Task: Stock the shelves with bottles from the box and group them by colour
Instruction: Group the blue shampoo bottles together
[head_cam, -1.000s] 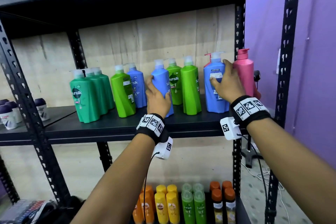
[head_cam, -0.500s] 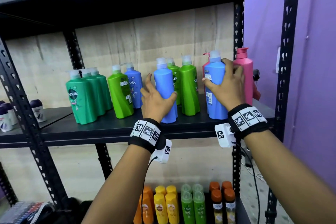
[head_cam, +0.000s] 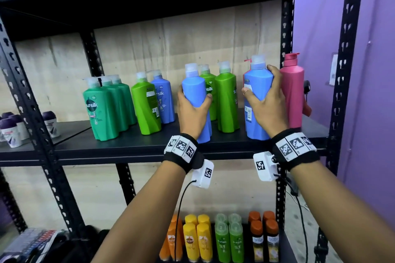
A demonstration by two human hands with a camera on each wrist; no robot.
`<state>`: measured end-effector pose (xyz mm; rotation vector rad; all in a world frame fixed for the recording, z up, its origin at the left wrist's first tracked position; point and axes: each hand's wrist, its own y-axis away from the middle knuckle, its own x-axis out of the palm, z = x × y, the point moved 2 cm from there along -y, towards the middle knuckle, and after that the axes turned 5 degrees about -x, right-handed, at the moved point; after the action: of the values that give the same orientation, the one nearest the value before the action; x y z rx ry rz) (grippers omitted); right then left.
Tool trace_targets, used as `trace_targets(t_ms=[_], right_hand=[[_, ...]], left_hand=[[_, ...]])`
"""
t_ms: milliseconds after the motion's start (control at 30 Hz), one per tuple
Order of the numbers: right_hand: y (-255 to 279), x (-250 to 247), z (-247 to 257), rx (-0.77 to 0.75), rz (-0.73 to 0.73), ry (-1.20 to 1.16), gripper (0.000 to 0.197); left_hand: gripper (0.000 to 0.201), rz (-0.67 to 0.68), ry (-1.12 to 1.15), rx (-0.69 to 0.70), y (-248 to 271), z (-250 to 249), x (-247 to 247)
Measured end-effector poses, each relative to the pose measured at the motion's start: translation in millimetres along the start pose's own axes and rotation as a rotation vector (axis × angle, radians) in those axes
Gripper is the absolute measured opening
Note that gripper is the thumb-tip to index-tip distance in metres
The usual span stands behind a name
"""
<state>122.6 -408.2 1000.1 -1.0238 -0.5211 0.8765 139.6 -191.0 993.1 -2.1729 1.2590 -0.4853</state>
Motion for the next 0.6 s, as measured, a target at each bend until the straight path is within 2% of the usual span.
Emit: trace_targets(t_ms=[133, 233, 400, 600], right_hand=[[8.1, 16.8, 25.6, -0.053, -0.042, -0.065, 0.070], [12.4, 37.2, 44.6, -0.074, -0.033, -0.144, 0.067], [28.1, 84.3, 67.4, -0.057, -0.001, -0.221, 0.061], [43.4, 141.4, 81.1, -0.023, 0.144, -0.289, 0.058]], left_hand=[[0.058, -0.016, 0.014, 0.062, 2.0, -3.9, -14.5], [0.066, -0.027, 0.028, 0.054, -1.5, -3.1, -33.5], [0.061, -0.091, 0.014, 0.050, -8.0, 4.6, -74.6], [0.066, -0.139, -0.019, 0.047, -22.9, 22.3, -125.9]])
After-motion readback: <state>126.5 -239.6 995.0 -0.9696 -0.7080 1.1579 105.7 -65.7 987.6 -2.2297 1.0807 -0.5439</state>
